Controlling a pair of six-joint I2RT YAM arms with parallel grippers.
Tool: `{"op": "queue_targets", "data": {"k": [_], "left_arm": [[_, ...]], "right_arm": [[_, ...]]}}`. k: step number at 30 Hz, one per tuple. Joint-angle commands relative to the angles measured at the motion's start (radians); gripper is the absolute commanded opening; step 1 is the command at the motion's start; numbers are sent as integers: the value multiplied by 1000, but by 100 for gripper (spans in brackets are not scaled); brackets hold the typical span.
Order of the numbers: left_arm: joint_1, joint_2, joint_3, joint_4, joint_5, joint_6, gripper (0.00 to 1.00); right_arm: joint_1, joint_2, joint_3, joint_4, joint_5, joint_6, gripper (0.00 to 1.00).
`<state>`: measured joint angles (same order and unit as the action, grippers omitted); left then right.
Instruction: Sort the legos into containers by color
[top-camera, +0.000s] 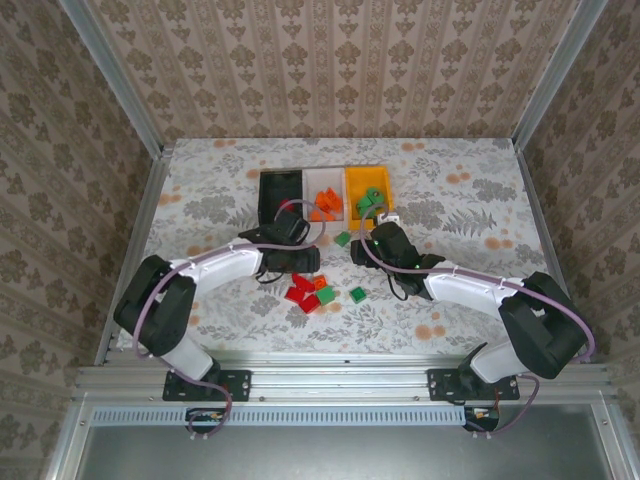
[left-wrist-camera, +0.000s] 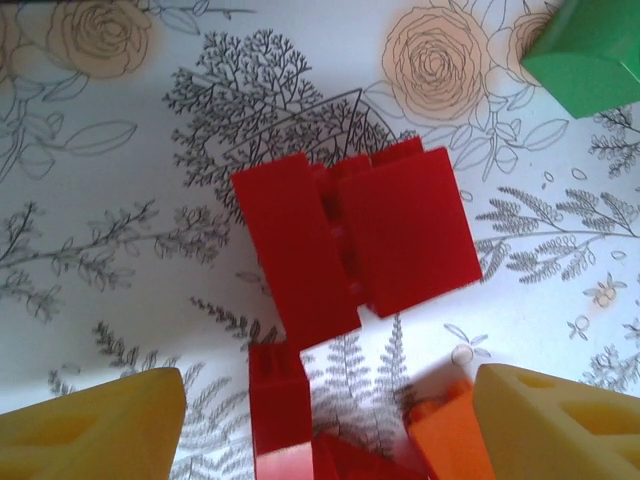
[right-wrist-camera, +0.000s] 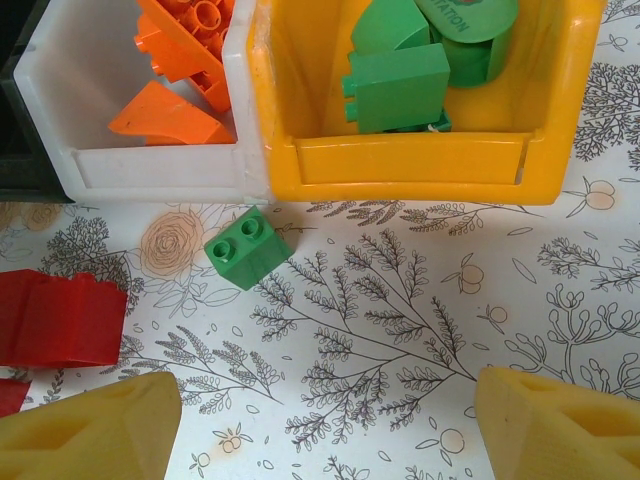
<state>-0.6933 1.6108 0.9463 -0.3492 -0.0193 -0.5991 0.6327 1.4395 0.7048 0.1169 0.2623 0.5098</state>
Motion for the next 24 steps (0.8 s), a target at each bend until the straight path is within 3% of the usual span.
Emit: {"op": "queue_targets", "data": {"k": [1,6,24], "left_arm": [[0,65,36,14,-41,8,71],[4,86,32,19,-86,14,60],[114,24,-75,90,-64,53,58]], "right_arm": [[-5,-19,-4,0,7,18,78],[-5,-22,-5,0,8,16,78],[-5,6,9,-5,-13,16,78]]}}
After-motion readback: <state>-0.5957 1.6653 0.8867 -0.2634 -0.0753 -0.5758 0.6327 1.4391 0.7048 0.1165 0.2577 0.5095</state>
